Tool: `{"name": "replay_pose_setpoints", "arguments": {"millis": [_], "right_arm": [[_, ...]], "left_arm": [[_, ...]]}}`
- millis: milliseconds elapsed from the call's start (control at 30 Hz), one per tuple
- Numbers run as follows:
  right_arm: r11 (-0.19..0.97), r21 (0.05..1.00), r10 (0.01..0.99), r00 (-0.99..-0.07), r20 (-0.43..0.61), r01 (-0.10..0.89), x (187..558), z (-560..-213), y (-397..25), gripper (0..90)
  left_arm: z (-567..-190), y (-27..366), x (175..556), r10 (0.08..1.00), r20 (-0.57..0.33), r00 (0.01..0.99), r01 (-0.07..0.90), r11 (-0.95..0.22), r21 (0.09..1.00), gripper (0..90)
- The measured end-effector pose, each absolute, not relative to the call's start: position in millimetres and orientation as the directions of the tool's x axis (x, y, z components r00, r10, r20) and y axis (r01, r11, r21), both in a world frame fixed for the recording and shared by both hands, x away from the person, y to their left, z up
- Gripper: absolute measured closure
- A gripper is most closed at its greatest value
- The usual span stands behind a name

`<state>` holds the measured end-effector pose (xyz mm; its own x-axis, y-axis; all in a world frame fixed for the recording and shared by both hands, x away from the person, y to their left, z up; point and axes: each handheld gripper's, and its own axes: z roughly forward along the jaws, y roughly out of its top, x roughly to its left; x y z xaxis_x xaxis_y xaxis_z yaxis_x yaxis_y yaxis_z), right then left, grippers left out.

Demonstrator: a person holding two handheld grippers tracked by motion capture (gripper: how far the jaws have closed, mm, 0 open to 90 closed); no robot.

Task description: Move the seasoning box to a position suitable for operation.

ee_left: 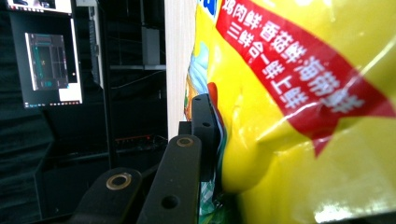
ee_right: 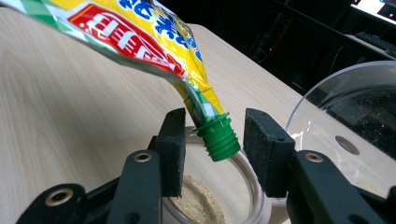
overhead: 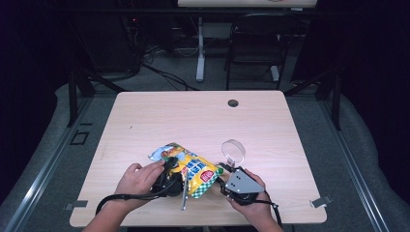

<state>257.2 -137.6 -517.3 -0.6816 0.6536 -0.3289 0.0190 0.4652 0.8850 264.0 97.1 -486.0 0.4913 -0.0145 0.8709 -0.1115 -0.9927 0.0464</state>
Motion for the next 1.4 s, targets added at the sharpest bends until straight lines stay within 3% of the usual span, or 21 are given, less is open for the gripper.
{"name": "replay_pose_setpoints", "arguments": {"millis": [567, 767, 800, 1400], "right_arm": [[0.45, 0.893, 0.667, -0.673, -0.319, 0.023, 257, -518, -141, 53.9], [0.438, 0.898, 0.674, -0.675, -0.302, 0.036, 258, -518, -143, 53.5], [0.436, 0.899, 0.675, -0.675, -0.299, 0.037, 258, -518, -144, 53.5], [0.44, 0.897, 0.677, -0.673, -0.298, 0.046, 259, -519, -143, 53.6]], "left_arm": [[-493, 108, 268, 0.114, 0.845, 0.523, -0.08, -0.98, 0.182, 88.7], [-497, 113, 269, 0.199, 0.814, 0.546, -0.068, -0.958, 0.28, 88.7], [-496, 114, 269, 0.179, 0.815, 0.552, -0.062, -0.965, 0.254, 88.7], [-506, 118, 269, 0.269, 0.762, 0.589, -0.037, -0.933, 0.358, 88.7]]}}
